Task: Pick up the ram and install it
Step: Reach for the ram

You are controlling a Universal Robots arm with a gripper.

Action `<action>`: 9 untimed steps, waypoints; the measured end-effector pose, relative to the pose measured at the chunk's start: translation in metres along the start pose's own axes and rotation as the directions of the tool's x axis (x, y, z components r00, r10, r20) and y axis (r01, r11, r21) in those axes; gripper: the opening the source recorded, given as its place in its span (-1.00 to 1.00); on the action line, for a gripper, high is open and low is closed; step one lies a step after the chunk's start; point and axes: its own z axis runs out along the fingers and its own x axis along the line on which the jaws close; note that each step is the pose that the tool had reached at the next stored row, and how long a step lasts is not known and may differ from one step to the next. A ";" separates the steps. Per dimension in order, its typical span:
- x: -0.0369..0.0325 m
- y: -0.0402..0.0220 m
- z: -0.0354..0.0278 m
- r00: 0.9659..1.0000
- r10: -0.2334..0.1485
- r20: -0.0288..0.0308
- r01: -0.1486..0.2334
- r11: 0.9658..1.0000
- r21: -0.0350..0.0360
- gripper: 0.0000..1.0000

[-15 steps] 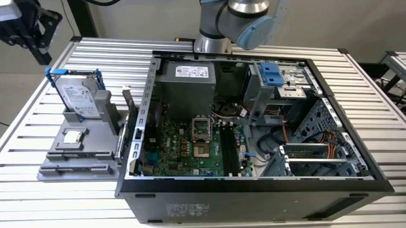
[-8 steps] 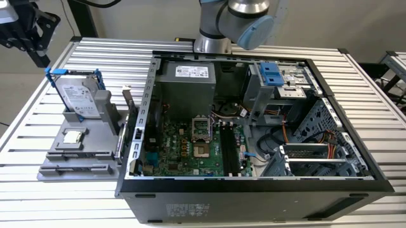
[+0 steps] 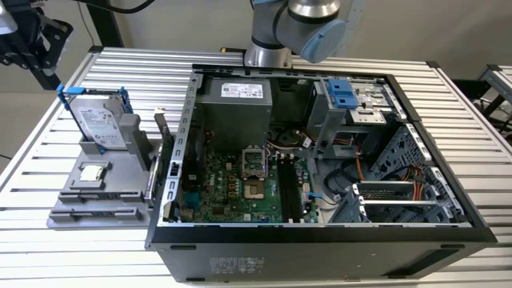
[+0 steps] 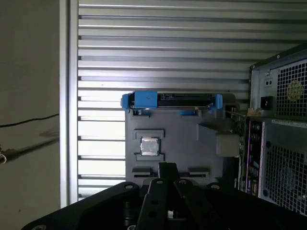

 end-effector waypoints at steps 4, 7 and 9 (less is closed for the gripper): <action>0.0000 -0.0043 -0.0002 1.000 0.000 0.000 0.000 1.000 0.000 -1.00; 0.0000 -0.0081 -0.0003 1.000 0.000 0.000 0.000 1.000 0.000 -1.00; 0.0001 -0.0106 -0.0003 1.000 0.000 0.000 0.000 1.000 0.000 -1.00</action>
